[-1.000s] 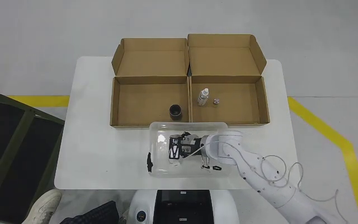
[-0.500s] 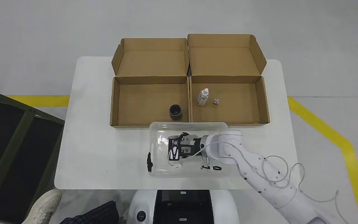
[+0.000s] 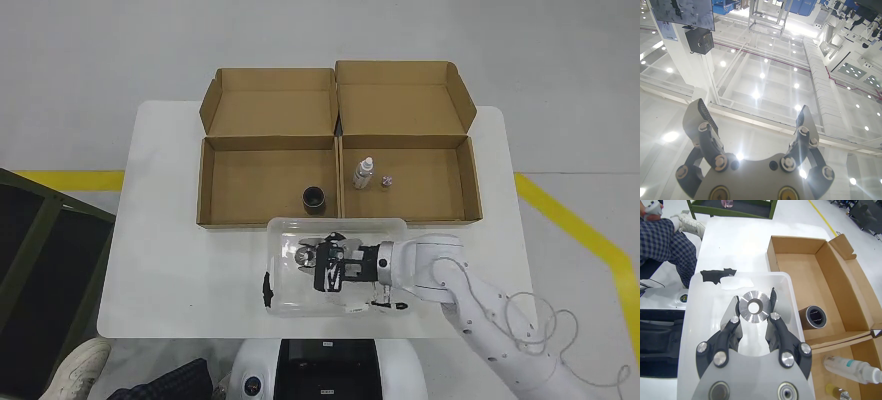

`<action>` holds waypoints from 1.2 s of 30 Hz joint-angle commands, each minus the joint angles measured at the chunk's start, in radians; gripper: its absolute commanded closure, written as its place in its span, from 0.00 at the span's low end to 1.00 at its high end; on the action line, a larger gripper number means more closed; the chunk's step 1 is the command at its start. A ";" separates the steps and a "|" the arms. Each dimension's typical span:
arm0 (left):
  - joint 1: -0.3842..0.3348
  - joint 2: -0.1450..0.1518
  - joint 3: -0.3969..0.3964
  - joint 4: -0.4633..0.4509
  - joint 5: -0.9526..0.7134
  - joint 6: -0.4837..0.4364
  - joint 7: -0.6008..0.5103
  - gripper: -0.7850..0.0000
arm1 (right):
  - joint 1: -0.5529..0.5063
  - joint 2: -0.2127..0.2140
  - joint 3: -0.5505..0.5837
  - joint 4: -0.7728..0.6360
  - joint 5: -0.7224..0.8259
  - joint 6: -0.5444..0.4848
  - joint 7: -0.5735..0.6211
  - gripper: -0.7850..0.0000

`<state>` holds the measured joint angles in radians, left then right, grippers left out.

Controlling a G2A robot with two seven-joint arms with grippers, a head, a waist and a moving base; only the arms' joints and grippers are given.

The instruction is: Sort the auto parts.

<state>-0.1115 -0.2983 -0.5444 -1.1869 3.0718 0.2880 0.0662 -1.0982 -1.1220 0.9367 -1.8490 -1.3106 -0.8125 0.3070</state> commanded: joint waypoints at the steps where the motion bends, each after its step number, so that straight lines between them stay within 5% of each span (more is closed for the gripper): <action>1: 0.000 0.000 0.000 0.000 0.000 0.000 0.000 0.00 | -0.009 0.005 0.031 -0.021 0.028 -0.010 -0.024 1.00; 22: 0.000 0.000 0.000 0.000 0.000 0.000 0.000 0.00 | -0.055 0.032 0.270 -0.117 0.300 -0.027 -0.223 1.00; 36: 0.000 0.000 0.000 0.000 0.000 0.000 0.000 0.00 | -0.075 0.037 0.326 -0.100 0.399 -0.042 -0.279 1.00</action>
<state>-0.1115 -0.2983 -0.5444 -1.1869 3.0718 0.2880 0.0662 -1.1722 -1.0855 1.2602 -1.9482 -0.9146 -0.8532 0.0262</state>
